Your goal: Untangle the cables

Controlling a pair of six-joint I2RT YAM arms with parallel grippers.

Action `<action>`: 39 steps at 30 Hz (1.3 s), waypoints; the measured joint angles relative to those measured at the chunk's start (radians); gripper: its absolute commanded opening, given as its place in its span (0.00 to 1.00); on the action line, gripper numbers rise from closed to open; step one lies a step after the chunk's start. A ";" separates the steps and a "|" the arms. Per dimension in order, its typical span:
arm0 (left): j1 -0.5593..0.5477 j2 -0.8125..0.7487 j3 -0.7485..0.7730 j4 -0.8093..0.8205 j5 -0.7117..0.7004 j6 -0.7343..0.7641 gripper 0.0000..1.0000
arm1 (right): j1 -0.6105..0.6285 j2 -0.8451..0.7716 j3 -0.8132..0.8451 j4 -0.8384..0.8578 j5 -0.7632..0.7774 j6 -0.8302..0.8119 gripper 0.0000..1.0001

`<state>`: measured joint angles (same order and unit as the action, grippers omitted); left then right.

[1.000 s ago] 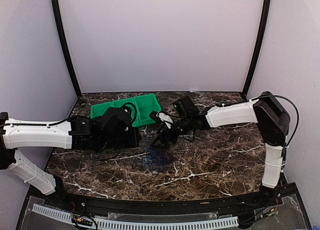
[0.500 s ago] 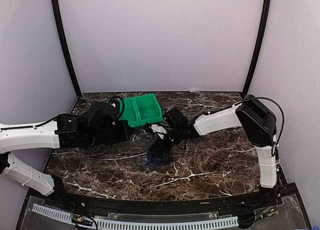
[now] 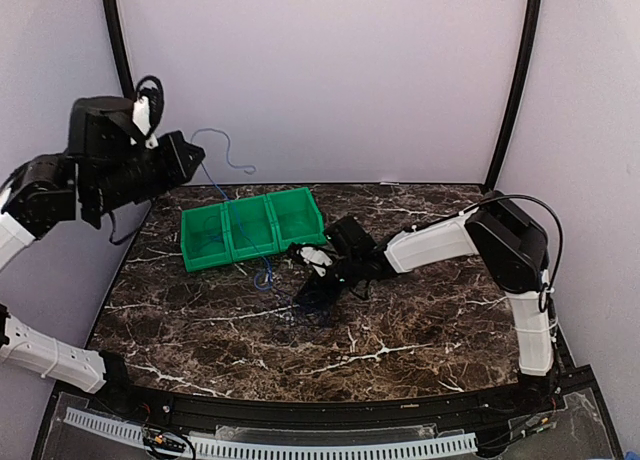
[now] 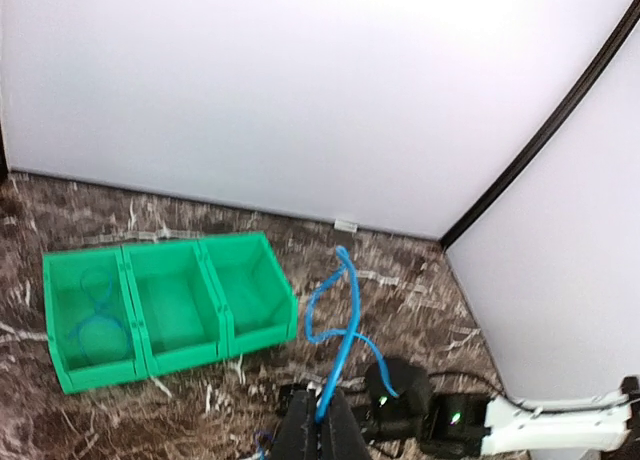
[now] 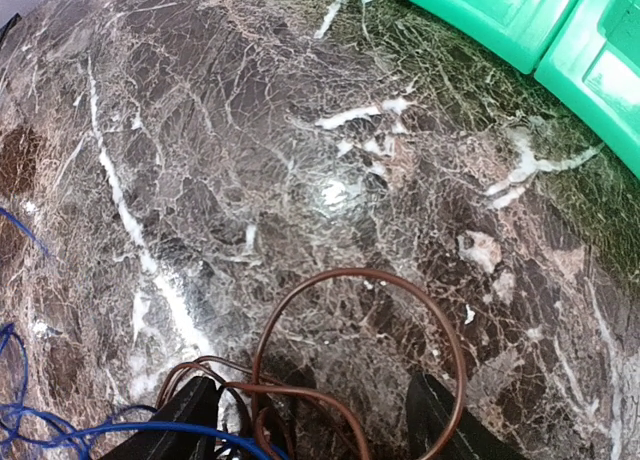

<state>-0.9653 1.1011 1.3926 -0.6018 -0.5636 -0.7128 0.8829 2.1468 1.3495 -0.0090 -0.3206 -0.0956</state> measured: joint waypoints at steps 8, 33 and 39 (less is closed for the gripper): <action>0.002 -0.033 0.447 -0.079 -0.135 0.193 0.00 | 0.000 0.010 0.008 0.011 0.007 -0.004 0.66; 0.003 -0.270 -0.126 -0.154 -0.106 0.042 0.00 | -0.020 -0.351 -0.018 -0.235 -0.109 -0.219 0.87; 0.003 -0.319 -0.233 -0.142 -0.087 -0.003 0.00 | -0.044 -0.465 -0.014 -0.283 -0.138 -0.268 0.87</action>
<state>-0.9619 0.7826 1.1595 -0.7441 -0.6510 -0.7155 0.8391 1.6821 1.3357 -0.2920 -0.4587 -0.3634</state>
